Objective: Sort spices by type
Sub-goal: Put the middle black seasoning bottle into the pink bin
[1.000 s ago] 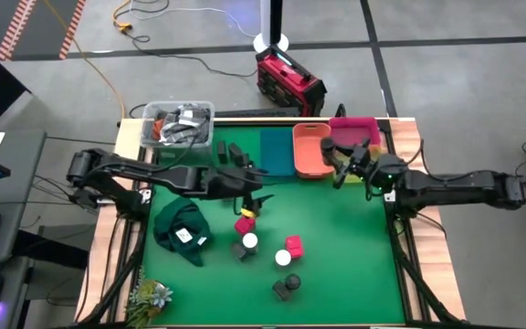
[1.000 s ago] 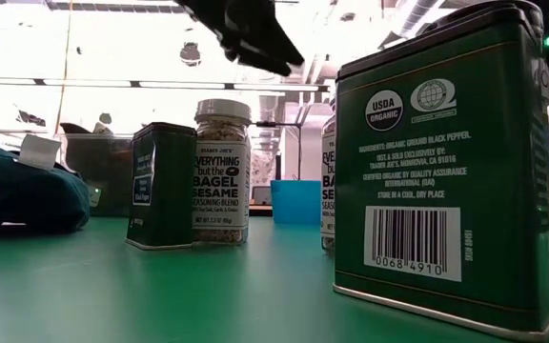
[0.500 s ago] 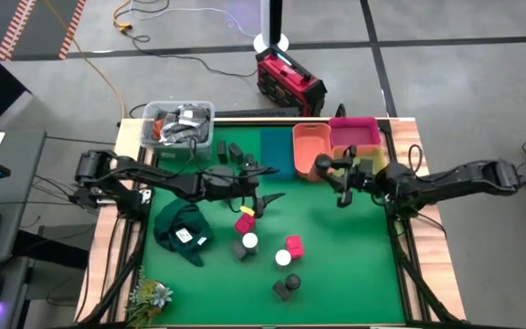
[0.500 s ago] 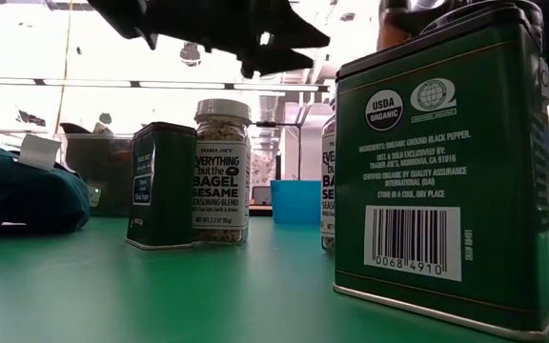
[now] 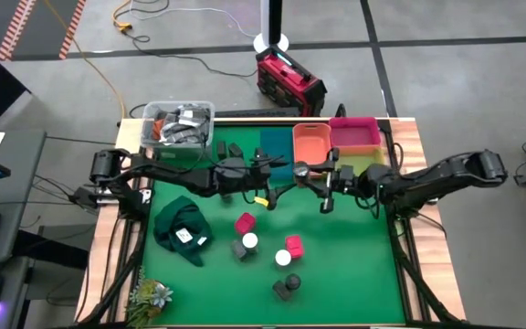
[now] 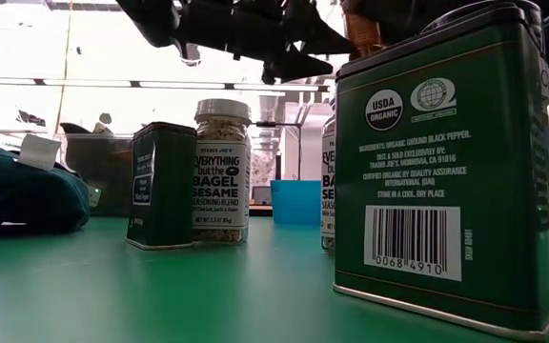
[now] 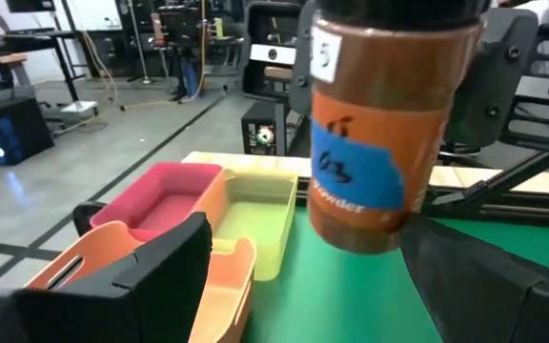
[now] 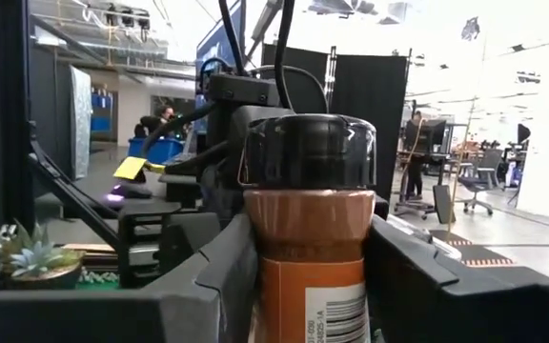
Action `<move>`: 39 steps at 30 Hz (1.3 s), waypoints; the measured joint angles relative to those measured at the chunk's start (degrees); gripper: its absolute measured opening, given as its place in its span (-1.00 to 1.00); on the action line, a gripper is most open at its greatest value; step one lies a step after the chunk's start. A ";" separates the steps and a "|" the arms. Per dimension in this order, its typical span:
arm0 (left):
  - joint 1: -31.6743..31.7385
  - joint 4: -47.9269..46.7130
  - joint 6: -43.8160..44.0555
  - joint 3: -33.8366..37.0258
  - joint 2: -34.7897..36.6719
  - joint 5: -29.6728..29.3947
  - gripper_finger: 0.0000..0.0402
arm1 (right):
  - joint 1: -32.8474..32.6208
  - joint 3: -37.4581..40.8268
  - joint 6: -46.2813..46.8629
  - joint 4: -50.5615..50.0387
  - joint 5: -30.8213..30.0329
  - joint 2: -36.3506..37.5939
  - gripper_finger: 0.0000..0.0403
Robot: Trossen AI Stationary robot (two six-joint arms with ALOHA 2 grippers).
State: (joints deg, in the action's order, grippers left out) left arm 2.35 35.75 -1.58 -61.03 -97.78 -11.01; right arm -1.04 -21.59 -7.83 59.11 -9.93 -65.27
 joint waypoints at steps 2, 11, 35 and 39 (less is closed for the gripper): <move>0.00 0.01 0.22 -0.06 0.00 0.51 0.63 | 0.02 -0.85 -0.41 -0.03 -0.04 -0.96 -0.06; -0.01 -2.37 2.51 -0.29 -0.03 4.88 0.63 | 0.48 -2.54 -2.67 -0.03 0.20 -2.61 -0.06; 0.09 3.75 0.75 -1.23 -2.76 3.58 0.32 | -0.15 -2.73 -1.67 5.86 0.36 -6.78 -0.06; 0.08 3.48 0.74 -1.23 -2.73 3.23 0.06 | -0.45 -2.73 -1.73 5.49 0.24 -6.78 -0.06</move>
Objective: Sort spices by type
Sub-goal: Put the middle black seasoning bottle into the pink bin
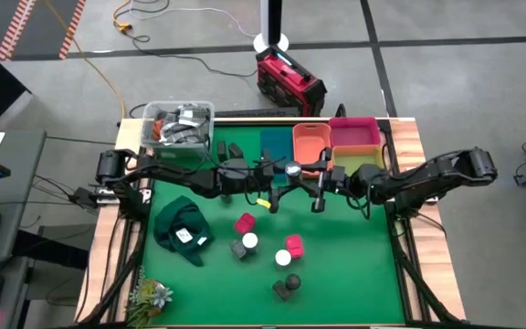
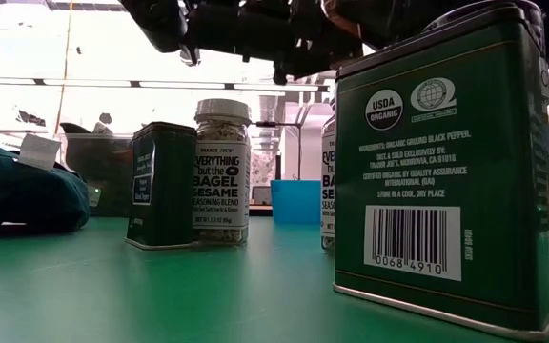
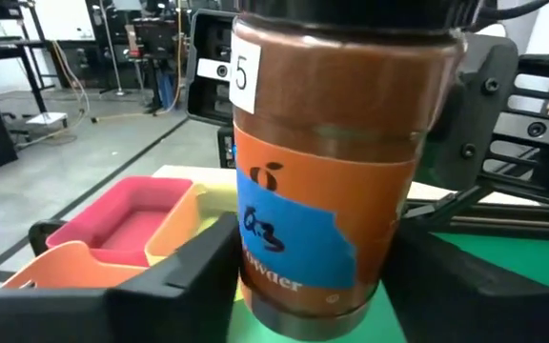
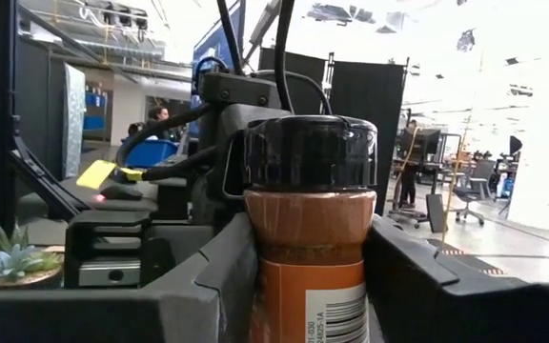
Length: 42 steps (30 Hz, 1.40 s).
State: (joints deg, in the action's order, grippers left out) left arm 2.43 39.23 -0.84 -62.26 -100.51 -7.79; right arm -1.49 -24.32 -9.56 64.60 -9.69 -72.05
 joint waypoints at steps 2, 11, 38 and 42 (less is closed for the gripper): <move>-0.06 0.08 -0.02 0.00 0.00 0.00 -0.05 | -0.28 0.00 0.04 0.12 -0.11 0.00 -0.06; -0.02 -3.44 0.18 0.00 0.04 -0.03 -0.13 | -0.18 0.07 1.03 -2.71 -0.15 0.09 0.17; 0.05 -15.62 -1.07 0.04 0.57 -0.31 -0.12 | 0.73 -8.44 6.60 -32.14 0.63 5.79 0.46; 0.05 -15.51 -1.08 0.07 0.57 -0.17 -0.12 | 0.96 -8.44 6.51 -30.23 0.54 3.51 0.39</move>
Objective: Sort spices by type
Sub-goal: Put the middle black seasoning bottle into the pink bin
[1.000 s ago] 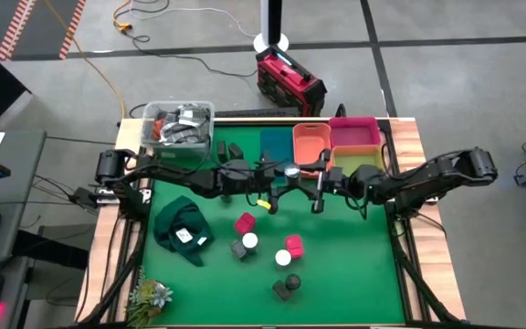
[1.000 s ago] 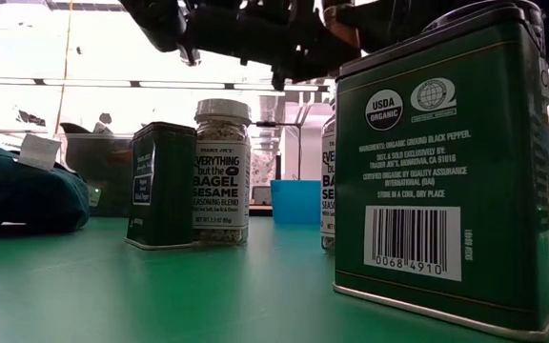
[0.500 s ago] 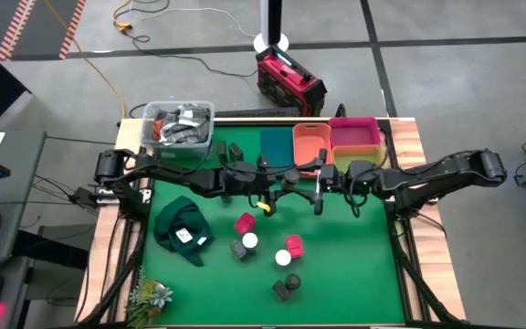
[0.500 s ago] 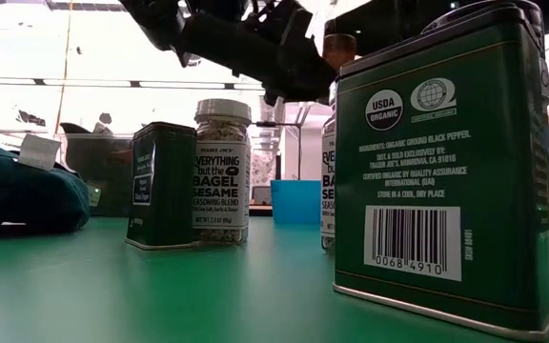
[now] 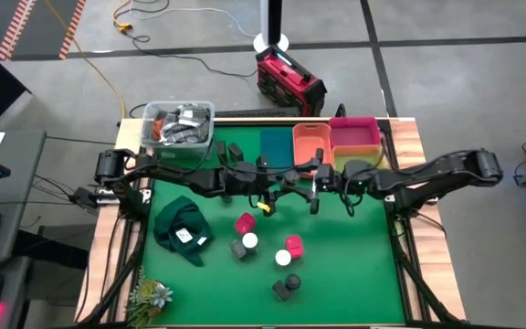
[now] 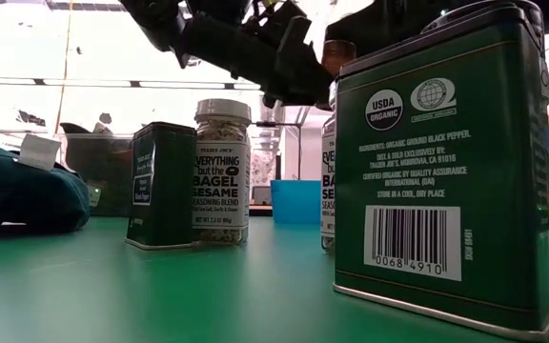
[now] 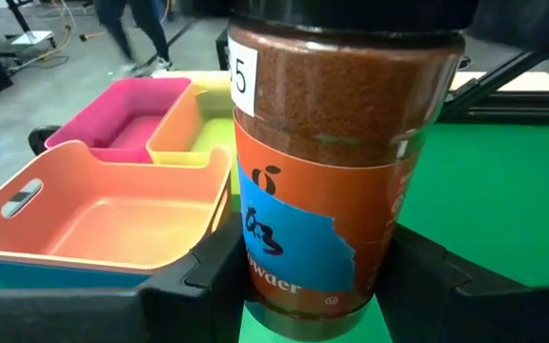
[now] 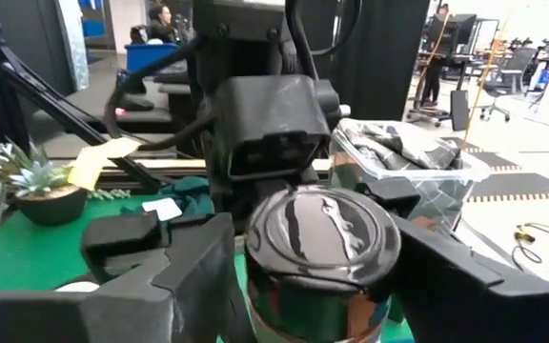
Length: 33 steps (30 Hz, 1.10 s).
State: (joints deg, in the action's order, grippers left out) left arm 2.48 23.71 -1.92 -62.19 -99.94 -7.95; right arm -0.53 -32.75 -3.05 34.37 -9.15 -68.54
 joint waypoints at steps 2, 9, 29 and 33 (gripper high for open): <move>0.00 -0.26 0.01 0.00 0.00 -0.01 -0.12 | 0.29 0.00 -0.24 2.07 -0.02 -1.15 0.35; 0.00 -0.38 0.01 0.00 0.00 -0.01 -0.12 | 0.68 0.00 -0.64 3.21 -0.13 -0.95 0.14; 0.02 -3.84 0.19 -2.40 0.00 -4.10 0.49 | 1.84 0.00 -0.37 2.28 -0.52 -0.91 0.14; 0.00 -12.19 -0.37 -6.94 0.00 -5.14 0.68 | 2.34 0.02 -0.16 1.13 -0.49 -0.91 0.14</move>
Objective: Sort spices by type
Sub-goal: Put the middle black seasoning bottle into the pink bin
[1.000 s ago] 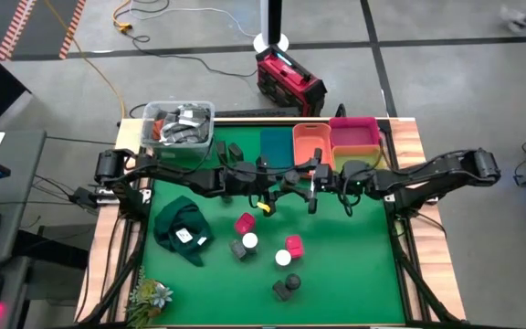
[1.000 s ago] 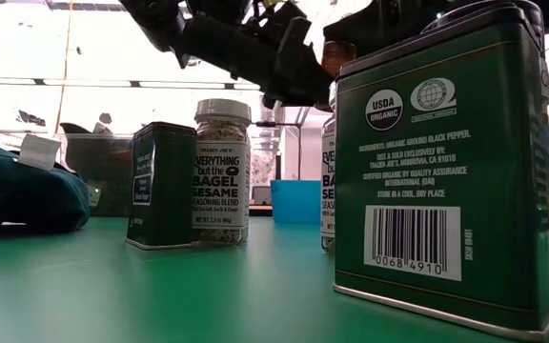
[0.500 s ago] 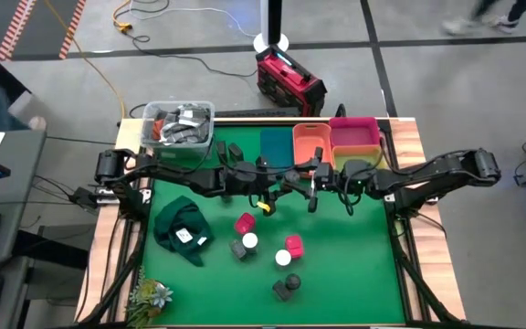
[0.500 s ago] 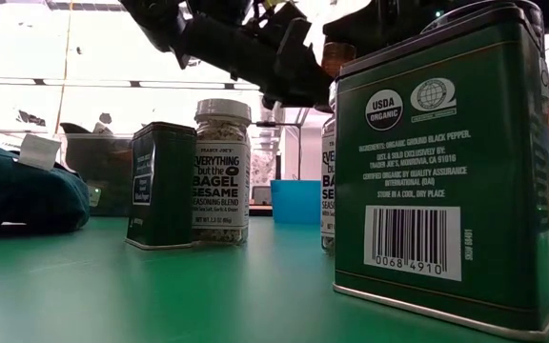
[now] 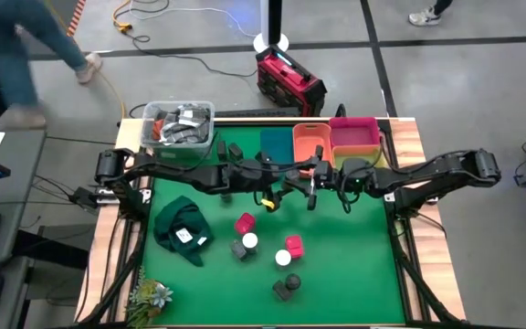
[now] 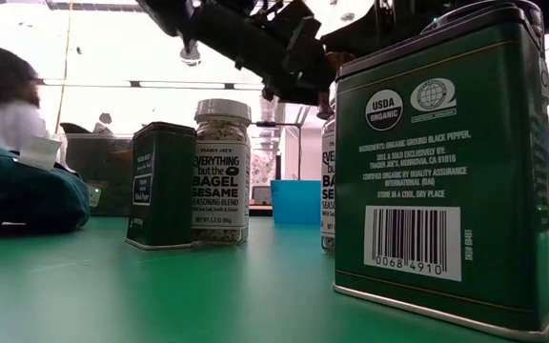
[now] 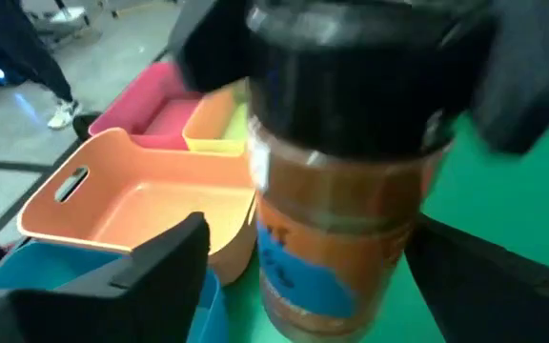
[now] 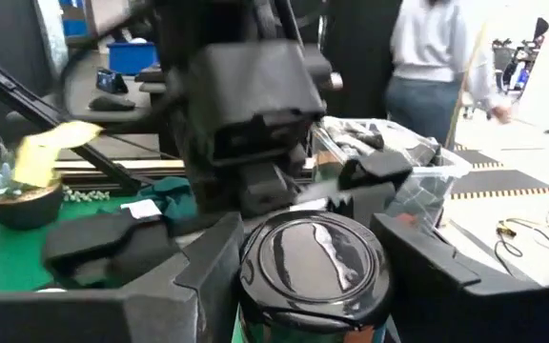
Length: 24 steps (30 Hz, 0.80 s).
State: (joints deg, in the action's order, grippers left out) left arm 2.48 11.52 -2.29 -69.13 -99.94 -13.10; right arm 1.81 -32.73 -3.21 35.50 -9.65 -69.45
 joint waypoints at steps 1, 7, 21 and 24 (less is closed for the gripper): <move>0.00 -2.77 -0.03 -1.56 0.00 0.01 0.70 | 0.22 0.00 0.15 -0.31 0.00 0.10 0.14; -0.17 -16.80 -1.15 -6.23 0.48 -2.15 0.73 | 1.02 0.00 0.21 -6.77 -0.94 3.51 0.14; -1.60 -7.44 2.55 12.15 16.56 -6.90 0.73 | 1.90 0.46 0.63 -30.67 -17.31 18.23 0.15; -2.25 -3.88 3.61 16.37 21.02 -7.79 0.73 | 4.10 1.98 0.60 -29.70 -19.57 19.60 0.15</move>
State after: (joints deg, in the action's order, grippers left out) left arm 0.24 7.64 1.31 -52.77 -78.92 -20.89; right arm 5.90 -30.75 -2.61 5.81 -29.22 -49.85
